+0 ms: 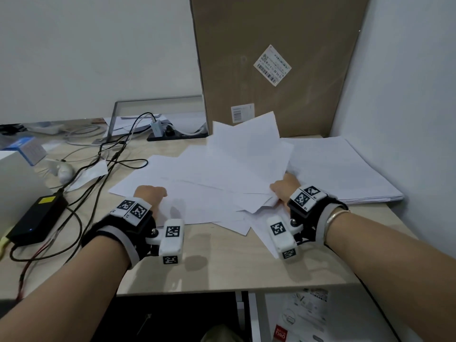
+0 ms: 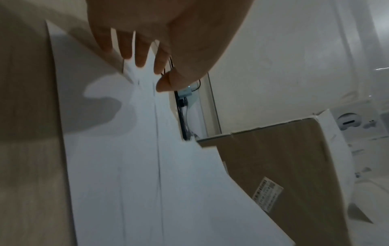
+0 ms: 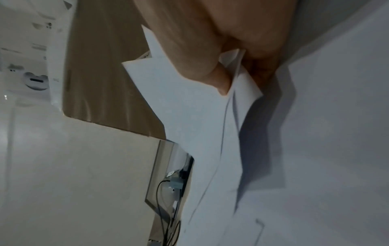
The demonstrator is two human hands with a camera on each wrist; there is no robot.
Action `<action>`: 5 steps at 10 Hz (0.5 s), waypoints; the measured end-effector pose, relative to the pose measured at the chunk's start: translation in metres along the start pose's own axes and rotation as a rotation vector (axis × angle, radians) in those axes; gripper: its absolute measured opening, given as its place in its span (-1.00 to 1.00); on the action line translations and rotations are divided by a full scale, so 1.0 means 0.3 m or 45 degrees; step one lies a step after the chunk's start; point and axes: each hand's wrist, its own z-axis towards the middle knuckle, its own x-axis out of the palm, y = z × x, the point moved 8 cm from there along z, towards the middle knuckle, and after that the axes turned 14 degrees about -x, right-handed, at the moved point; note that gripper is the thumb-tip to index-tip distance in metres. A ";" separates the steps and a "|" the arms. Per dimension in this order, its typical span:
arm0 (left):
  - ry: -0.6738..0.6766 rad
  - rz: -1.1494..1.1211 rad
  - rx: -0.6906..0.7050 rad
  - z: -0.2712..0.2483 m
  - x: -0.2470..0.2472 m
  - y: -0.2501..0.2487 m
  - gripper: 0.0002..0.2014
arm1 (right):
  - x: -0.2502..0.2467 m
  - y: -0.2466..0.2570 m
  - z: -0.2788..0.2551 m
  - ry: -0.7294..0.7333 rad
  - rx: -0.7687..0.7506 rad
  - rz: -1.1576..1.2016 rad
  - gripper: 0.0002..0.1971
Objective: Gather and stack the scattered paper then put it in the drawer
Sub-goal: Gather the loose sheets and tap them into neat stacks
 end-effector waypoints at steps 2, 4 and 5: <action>-0.273 0.449 0.017 0.125 -0.115 -0.044 -0.50 | -0.031 -0.077 0.025 -0.050 0.080 -0.065 -0.60; -0.340 0.708 0.058 0.162 -0.142 -0.116 -0.18 | 0.006 -0.099 0.082 0.061 0.066 -0.117 -0.77; -0.282 0.978 0.074 0.161 -0.095 -0.129 -0.42 | 0.014 -0.116 0.109 0.076 0.068 -0.136 -0.89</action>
